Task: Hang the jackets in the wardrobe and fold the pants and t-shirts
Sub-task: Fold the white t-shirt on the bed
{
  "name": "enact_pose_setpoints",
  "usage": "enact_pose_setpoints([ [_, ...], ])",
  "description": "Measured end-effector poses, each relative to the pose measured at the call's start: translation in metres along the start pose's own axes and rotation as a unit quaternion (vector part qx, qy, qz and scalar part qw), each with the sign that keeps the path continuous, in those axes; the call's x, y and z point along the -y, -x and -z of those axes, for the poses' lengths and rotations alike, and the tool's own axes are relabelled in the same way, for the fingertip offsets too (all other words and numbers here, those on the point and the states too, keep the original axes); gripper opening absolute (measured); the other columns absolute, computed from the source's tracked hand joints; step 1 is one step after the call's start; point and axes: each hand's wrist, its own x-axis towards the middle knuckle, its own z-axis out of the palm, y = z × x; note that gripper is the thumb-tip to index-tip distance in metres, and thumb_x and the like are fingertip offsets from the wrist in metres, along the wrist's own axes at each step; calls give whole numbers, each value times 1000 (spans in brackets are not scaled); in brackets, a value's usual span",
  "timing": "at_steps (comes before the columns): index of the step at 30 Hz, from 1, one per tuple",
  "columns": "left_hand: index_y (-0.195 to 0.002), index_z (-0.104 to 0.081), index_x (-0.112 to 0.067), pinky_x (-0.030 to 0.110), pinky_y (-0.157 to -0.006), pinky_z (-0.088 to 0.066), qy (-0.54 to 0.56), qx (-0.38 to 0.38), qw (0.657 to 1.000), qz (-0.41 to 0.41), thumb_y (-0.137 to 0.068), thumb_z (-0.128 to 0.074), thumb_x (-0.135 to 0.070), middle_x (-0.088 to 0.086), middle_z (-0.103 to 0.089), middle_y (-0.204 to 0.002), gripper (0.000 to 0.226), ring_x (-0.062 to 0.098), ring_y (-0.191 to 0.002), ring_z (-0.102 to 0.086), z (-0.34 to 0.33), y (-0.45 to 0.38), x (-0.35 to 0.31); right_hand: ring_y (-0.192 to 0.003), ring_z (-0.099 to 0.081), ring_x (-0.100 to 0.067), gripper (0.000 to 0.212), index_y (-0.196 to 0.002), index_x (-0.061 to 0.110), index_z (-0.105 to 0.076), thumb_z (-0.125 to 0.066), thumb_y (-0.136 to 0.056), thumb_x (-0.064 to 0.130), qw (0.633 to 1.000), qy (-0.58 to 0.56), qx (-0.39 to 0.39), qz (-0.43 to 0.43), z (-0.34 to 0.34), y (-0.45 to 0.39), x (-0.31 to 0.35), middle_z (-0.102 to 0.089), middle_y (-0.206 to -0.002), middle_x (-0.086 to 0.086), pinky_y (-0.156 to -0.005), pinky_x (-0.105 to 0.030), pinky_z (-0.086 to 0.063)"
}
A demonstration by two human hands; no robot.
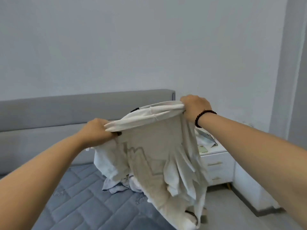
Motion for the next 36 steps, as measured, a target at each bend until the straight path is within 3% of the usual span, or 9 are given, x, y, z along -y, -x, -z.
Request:
enact_pose_setpoints([
  [3,-80,-68,-26,29,-75,-52,-28,172,985,8,-73,-78,-50,-9,-71,-77,27,12,-79,-67,-4,50,18,-77,-49,-28,15,-73,17,-42,-52,-80,8,999,-20,13,21,16,13,24,-47,-84,-2,-69,-31,-37],
  [6,-83,-64,-32,18,-71,-48,-22,250,968,-8,-71,-74,-60,-24,-66,-75,32,-2,-72,-62,-30,111,31,-76,-47,-23,29,-64,25,-35,-55,-80,10,992,-33,99,76,8,57,41,-48,-77,2,-71,-30,-39],
  [10,-89,-65,-25,22,-73,-43,-69,410,909,19,-75,-67,-58,-11,-63,-84,36,4,-75,-53,-74,183,47,-71,-47,-18,26,-64,20,-43,-54,-77,2,924,-99,336,153,-24,149,50,-47,-69,3,-64,-30,-39],
  [13,-76,-59,-29,24,-72,-47,-120,491,863,22,-80,-70,-48,-12,-57,-81,23,9,-75,-54,-114,231,58,-70,-47,-15,26,-63,22,-45,-55,-79,4,891,-138,406,146,-59,227,49,-48,-70,5,-66,-29,-40],
  [16,-102,-63,-20,27,-77,-54,-103,538,834,67,-81,-72,-48,1,-68,-99,37,14,-74,-64,-147,268,61,-79,-55,-16,6,-77,20,-59,-59,-80,16,877,-164,433,131,-88,297,51,-58,-82,6,-73,-31,-48],
  [20,-120,-58,-9,22,-74,-54,-55,521,848,86,-91,-61,-46,-7,-69,-89,47,5,-79,-68,-169,287,55,-85,-58,-22,10,-74,27,-57,-57,-79,19,848,-206,475,115,-89,370,75,-58,-86,5,-71,-28,-49],
  [24,-117,-56,-7,23,-67,-51,1,441,891,105,-97,-49,-46,-3,-68,-94,45,11,-81,-67,-189,291,46,-91,-57,-26,24,-100,11,-62,-53,-78,7,800,-192,548,154,-62,413,111,-60,-103,-9,-79,-39,-53],
  [29,-121,-49,-9,26,-68,-52,145,371,891,218,-101,-38,-40,1,-64,-106,38,15,-84,-67,-235,303,36,-86,-53,-28,17,-97,7,-58,-61,-81,12,747,-160,599,240,-26,429,137,-55,-93,-10,-71,-35,-48],
  [36,-117,-53,-7,23,-65,-49,171,355,898,197,-101,-41,-31,3,-63,-106,31,13,-82,-63,-289,301,14,-93,-50,-17,43,-122,14,-56,-68,-83,25,747,-159,610,210,-32,440,115,-58,-117,-6,-89,-34,-49],
])
